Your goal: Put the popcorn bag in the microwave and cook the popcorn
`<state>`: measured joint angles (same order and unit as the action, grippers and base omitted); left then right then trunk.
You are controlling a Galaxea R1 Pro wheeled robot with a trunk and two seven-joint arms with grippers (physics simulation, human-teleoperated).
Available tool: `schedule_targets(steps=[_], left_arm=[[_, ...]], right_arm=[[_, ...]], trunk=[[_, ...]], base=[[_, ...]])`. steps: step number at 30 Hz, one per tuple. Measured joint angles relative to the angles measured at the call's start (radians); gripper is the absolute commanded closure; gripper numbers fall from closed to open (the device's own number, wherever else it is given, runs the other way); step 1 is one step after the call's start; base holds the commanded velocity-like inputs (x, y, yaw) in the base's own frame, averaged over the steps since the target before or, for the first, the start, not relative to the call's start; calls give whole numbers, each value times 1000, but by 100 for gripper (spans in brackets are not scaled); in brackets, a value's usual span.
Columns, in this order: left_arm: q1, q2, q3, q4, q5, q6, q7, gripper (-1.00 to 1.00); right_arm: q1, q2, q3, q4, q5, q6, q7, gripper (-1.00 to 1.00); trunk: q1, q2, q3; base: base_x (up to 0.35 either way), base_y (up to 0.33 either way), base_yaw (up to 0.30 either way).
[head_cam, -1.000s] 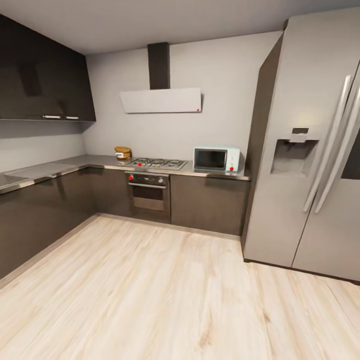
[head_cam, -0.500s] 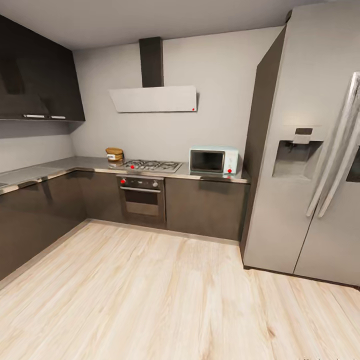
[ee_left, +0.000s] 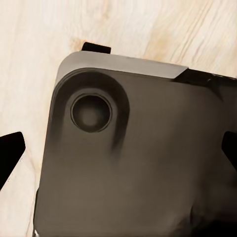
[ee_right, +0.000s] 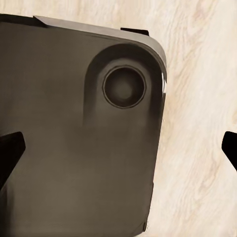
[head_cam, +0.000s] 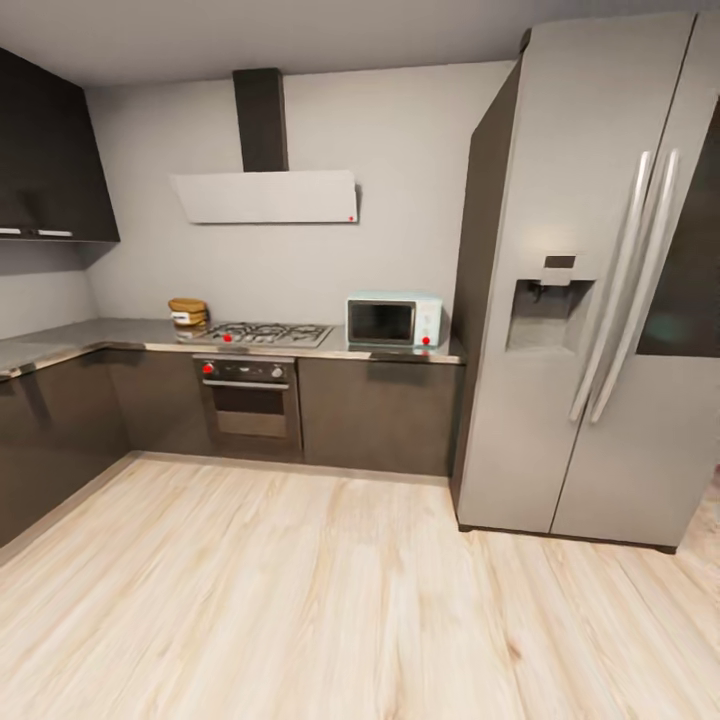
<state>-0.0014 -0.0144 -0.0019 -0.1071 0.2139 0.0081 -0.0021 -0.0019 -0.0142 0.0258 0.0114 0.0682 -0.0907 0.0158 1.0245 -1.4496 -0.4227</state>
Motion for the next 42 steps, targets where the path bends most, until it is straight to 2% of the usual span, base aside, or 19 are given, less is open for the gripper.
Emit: schedule_targets(steps=[7,23,34,42], left_arm=[[0,1,-2,1,-11,7,-3,-100],[0,1,-4,1,-12,8,-2,-100],[0,1,-5,1,-12,2,-2,-100],[0,1,-3,1,-11,-1,-2,-100]], right_arm=[[0,1,0,0,1,0,0,-100],[0,1,1,0,2,0,0,-100],[0,2,0,0,-6,0,-2,-100],[0,2,0,0,0,0,-2,-100]], trunk=[[0,0,0],[0,0,0],[0,0,0],[0,0,0]], base=[[302,146,-8],[312,138,-4],[322,7,-210],[322,0,-29]])
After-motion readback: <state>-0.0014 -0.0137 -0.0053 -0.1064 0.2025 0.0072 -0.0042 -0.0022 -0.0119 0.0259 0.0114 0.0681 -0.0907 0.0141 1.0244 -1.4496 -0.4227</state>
